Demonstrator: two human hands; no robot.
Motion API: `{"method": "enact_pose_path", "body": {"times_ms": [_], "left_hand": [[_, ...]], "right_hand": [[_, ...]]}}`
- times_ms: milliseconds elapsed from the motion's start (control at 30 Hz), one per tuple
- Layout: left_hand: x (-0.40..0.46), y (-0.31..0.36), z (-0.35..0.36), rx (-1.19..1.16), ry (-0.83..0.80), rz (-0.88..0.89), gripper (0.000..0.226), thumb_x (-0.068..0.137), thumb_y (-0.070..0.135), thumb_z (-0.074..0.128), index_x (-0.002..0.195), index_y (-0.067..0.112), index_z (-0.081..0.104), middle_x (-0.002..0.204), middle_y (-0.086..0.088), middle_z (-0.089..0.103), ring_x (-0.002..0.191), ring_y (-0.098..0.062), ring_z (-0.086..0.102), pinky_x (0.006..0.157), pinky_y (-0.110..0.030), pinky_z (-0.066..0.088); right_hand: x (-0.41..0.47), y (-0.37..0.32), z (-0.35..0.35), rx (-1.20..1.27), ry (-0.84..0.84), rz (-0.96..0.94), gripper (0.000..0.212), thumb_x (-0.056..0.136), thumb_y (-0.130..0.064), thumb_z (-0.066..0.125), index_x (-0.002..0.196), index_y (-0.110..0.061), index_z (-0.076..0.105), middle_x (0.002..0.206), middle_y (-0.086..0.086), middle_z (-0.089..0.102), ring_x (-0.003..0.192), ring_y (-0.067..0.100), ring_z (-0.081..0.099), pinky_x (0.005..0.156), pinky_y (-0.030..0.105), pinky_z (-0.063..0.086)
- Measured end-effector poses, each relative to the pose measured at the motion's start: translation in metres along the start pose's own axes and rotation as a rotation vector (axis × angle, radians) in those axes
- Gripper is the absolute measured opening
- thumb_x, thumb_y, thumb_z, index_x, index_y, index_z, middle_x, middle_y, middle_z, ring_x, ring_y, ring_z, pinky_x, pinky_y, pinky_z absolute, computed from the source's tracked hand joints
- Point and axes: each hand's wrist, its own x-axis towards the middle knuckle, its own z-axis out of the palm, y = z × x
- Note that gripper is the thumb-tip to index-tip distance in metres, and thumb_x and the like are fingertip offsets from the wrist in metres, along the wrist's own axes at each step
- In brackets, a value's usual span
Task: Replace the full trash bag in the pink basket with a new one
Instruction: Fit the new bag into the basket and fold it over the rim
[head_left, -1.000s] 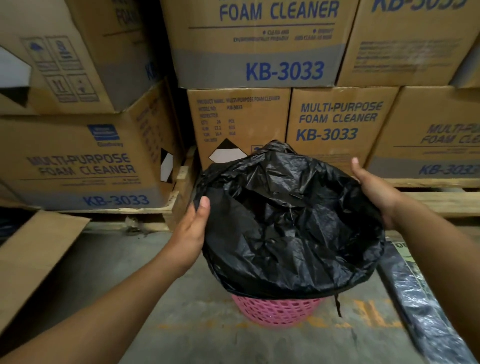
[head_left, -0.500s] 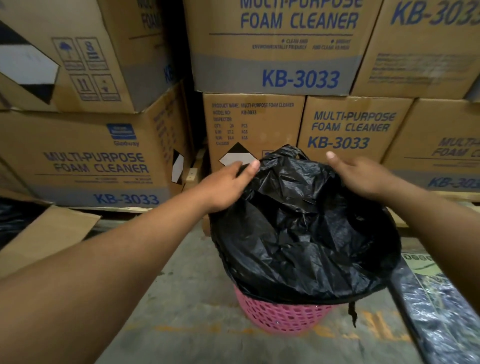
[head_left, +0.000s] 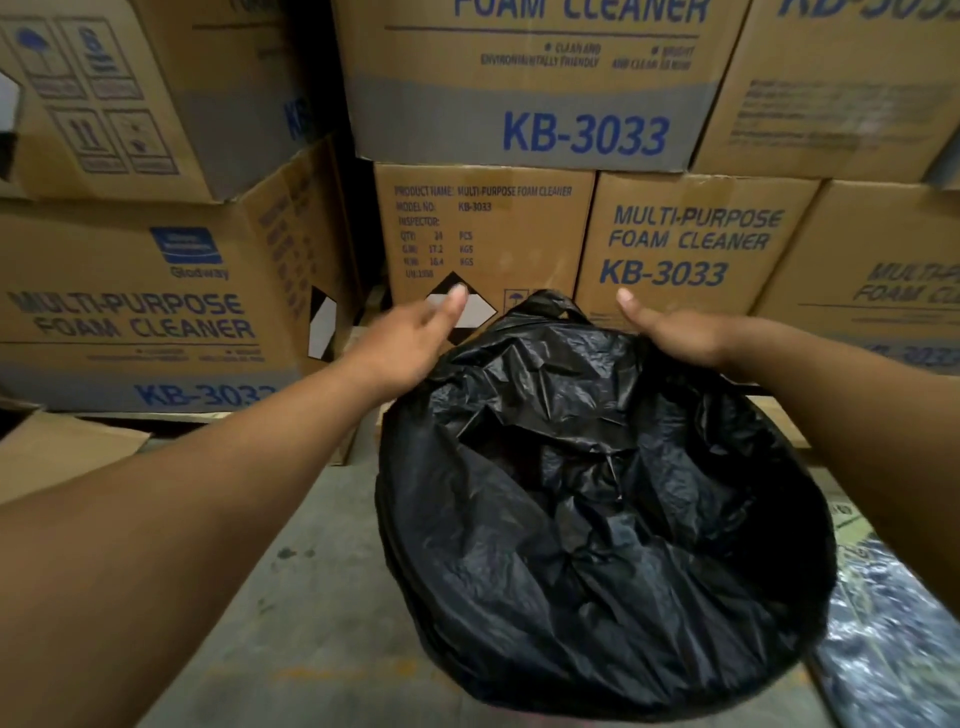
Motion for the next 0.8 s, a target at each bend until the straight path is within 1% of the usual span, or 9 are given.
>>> {"method": "enact_pose_path", "body": {"times_ms": [67,133,233,333,433,600,667,733,800], "left_hand": [[0.007,0.024,0.004,0.087,0.143,0.28,0.065,0.096,0.068,0.026,0.134,0.026,0.057,0.135,0.001,0.06,0.125,-0.02,0.053,0.098,-0.034,0.041],[0.019,0.041,0.014,0.188,-0.055,0.339,0.063,0.098,0.065,0.025,0.14,0.028,0.054,0.144,0.002,0.055,0.133,-0.018,0.047,0.104,-0.033,0.035],[0.035,0.051,0.03,0.201,-0.381,0.145,0.071,0.092,0.074,0.019,0.143,0.035,0.05,0.15,0.004,0.048,0.139,-0.02,0.041,0.117,-0.041,0.027],[0.043,0.045,0.034,0.193,-0.462,-0.083,0.084,0.086,0.082,0.015,0.145,0.032,0.048,0.151,0.0,0.046,0.139,-0.025,0.041,0.116,-0.042,0.023],[0.04,0.042,0.034,0.277,-0.356,-0.116,0.097,0.083,0.084,0.008,0.148,0.021,0.044,0.155,-0.008,0.04,0.142,-0.029,0.036,0.117,-0.045,0.021],[-0.027,0.056,0.022,0.536,0.151,0.462,0.062,0.096,0.068,0.025,0.136,0.027,0.049,0.13,-0.003,0.053,0.119,-0.024,0.052,0.098,-0.045,0.043],[-0.067,0.055,0.027,0.576,-0.042,0.485,0.066,0.09,0.073,0.035,0.141,0.033,0.044,0.138,-0.002,0.047,0.125,-0.024,0.049,0.102,-0.043,0.043],[-0.091,0.046,0.04,0.852,-0.439,0.292,0.1,0.074,0.089,0.038,0.155,0.033,0.02,0.163,-0.007,0.019,0.148,-0.033,0.021,0.117,-0.05,0.026],[-0.098,0.034,0.053,1.174,-0.691,0.124,0.128,0.065,0.093,0.048,0.158,0.025,-0.009,0.165,-0.009,-0.018,0.149,-0.039,-0.017,0.122,-0.054,0.001]], "right_hand": [[0.001,-0.008,-0.006,-0.077,0.137,-0.137,0.107,0.069,-0.092,0.012,0.132,-0.019,0.059,0.141,0.009,0.054,0.132,0.029,0.048,0.112,0.045,0.033],[-0.001,-0.02,-0.005,-0.074,0.152,-0.256,0.088,0.08,-0.083,0.016,0.117,-0.023,0.069,0.121,0.004,0.066,0.115,0.024,0.059,0.102,0.037,0.041],[-0.001,-0.025,0.004,-0.105,-0.02,-0.163,0.095,0.078,-0.085,0.016,0.131,-0.02,0.061,0.142,0.008,0.053,0.131,0.028,0.048,0.112,0.039,0.031],[-0.002,-0.022,0.013,0.001,-0.104,-0.056,0.087,0.085,-0.079,0.02,0.139,-0.018,0.052,0.152,0.007,0.041,0.139,0.028,0.038,0.114,0.039,0.023],[-0.006,-0.016,0.015,0.018,0.02,-0.066,0.092,0.083,-0.081,0.021,0.139,-0.014,0.052,0.151,0.011,0.043,0.138,0.03,0.039,0.113,0.04,0.026],[-0.035,0.004,0.0,-0.328,0.403,-0.708,0.039,0.092,-0.051,0.046,0.104,-0.02,0.067,0.097,0.004,0.062,0.097,0.026,0.059,0.079,0.036,0.047],[-0.06,0.009,0.011,-0.613,0.183,-0.891,0.05,0.083,-0.061,0.049,0.121,-0.031,0.062,0.117,0.004,0.061,0.111,0.026,0.056,0.091,0.041,0.048],[-0.075,0.018,0.036,-1.07,-0.101,-0.733,0.085,0.071,-0.076,0.053,0.146,-0.041,0.034,0.153,0.005,0.034,0.139,0.03,0.032,0.109,0.049,0.034],[-0.076,0.03,0.059,-1.356,-0.298,-0.513,0.112,0.065,-0.08,0.06,0.154,-0.039,0.004,0.164,0.007,-0.002,0.15,0.035,-0.001,0.117,0.056,0.007]]}}
